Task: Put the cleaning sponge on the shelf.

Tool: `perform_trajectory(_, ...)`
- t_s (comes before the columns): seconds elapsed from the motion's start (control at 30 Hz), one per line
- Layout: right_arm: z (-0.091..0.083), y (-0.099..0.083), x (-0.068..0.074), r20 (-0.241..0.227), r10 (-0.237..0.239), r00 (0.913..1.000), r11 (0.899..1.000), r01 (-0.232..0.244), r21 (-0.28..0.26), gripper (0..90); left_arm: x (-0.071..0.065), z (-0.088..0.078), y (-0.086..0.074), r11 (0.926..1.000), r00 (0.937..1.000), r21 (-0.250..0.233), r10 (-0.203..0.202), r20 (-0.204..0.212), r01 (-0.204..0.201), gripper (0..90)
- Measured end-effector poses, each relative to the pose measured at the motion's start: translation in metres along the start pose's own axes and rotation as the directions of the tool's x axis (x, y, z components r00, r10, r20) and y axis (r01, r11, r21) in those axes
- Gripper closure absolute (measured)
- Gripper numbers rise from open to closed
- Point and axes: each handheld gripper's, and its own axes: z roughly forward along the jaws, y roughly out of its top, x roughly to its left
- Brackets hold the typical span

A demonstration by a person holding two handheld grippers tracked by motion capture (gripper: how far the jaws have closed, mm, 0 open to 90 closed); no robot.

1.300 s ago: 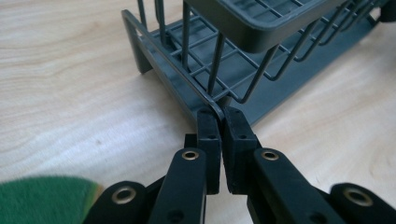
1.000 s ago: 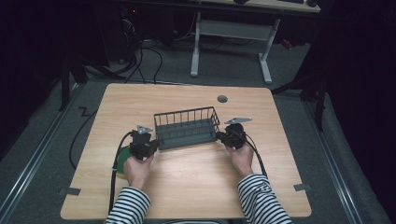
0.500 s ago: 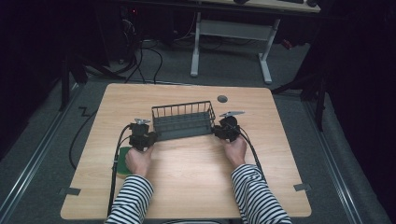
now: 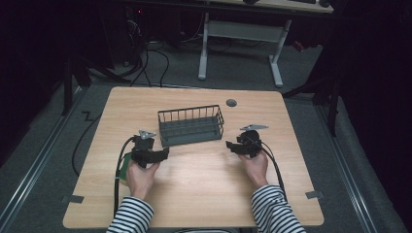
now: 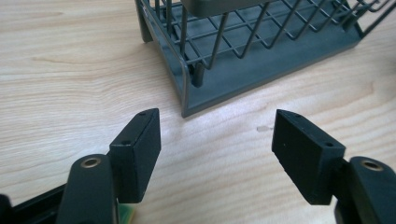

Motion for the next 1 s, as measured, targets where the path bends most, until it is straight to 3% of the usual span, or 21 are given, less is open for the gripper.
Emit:
perform_trajectory(0.07, -0.008, -0.007, -0.004, 0.005, 0.012, 0.9999, 1.0, -0.012, 0.004, 42.5, 0.001, -0.007, -0.002, 0.9999, 0.9999, -0.009, 0.007, 0.007, -0.007, 31.8)
perform_trajectory(0.13, -0.015, -0.012, -0.007, 0.022, -0.003, 0.9998, 1.0, 0.002, 0.02, 41.7, 0.003, -0.012, -0.005, 0.9998, 0.9998, -0.016, 0.008, 0.015, -0.008, 31.2)
perform_trajectory(0.27, -0.035, -0.028, -0.01, 0.068, -0.03, 0.9972, 1.0, 0.031, 0.0, 42.8, 0.008, -0.022, -0.014, 0.9997, 0.9996, -0.019, 0.018, 0.02, -0.018, 29.2)
perform_trajectory(0.4, -0.054, -0.052, -0.019, 0.084, 0.006, 0.9964, 0.999, -0.003, -0.033, 41.6, 0.013, -0.035, -0.026, 0.999, 0.9995, -0.031, 0.032, 0.006, -0.032, 27.3)
perform_trajectory(0.47, -0.063, -0.073, -0.026, 0.133, 0.01, 0.9911, 1.0, -0.007, -0.025, 40.4, 0.016, -0.042, -0.032, 0.9988, 0.9994, -0.037, 0.034, -0.001, -0.034, 26.1)
perform_trajectory(0.5, -0.063, -0.073, -0.026, 0.133, 0.01, 0.9911, 1.0, -0.007, -0.025, 40.4, 0.018, -0.045, -0.035, 0.9989, 0.9996, -0.038, 0.028, 0.002, -0.028, 26.1)
perform_trajectory(0.53, -0.067, -0.086, -0.03, 0.161, 0.013, 0.9869, 1.0, -0.01, -0.021, 39.8, 0.02, -0.047, -0.038, 0.999, 0.9997, -0.038, 0.024, 0.0, -0.024, 24.7)
perform_trajectory(0.63, -0.072, -0.101, -0.035, 0.193, 0.031, 0.9807, 0.999, -0.028, -0.022, 38.4, 0.028, -0.057, -0.049, 0.9988, 0.9996, -0.045, 0.019, -0.022, -0.02, 24.2)
perform_trajectory(0.77, -0.076, -0.108, -0.035, 0.217, 0.024, 0.9758, 0.999, -0.018, -0.031, 35.6, 0.035, -0.063, -0.055, 0.9987, 0.9995, -0.051, 0.002, -0.03, -0.004, 22.5)
perform_trajectory(0.9, -0.076, -0.108, -0.035, 0.213, 0.023, 0.9768, 0.999, -0.017, -0.029, 34.9, 0.042, -0.07, -0.062, 0.9973, 0.9991, -0.073, 0.003, -0.041, -0.006, 21.3)
perform_trajectory(1.0, -0.076, -0.108, -0.035, 0.213, 0.023, 0.9768, 0.999, -0.017, -0.029, 34.6, 0.049, -0.074, -0.065, 0.9972, 0.9986, -0.073, -0.02, -0.049, 0.016, 20.0)
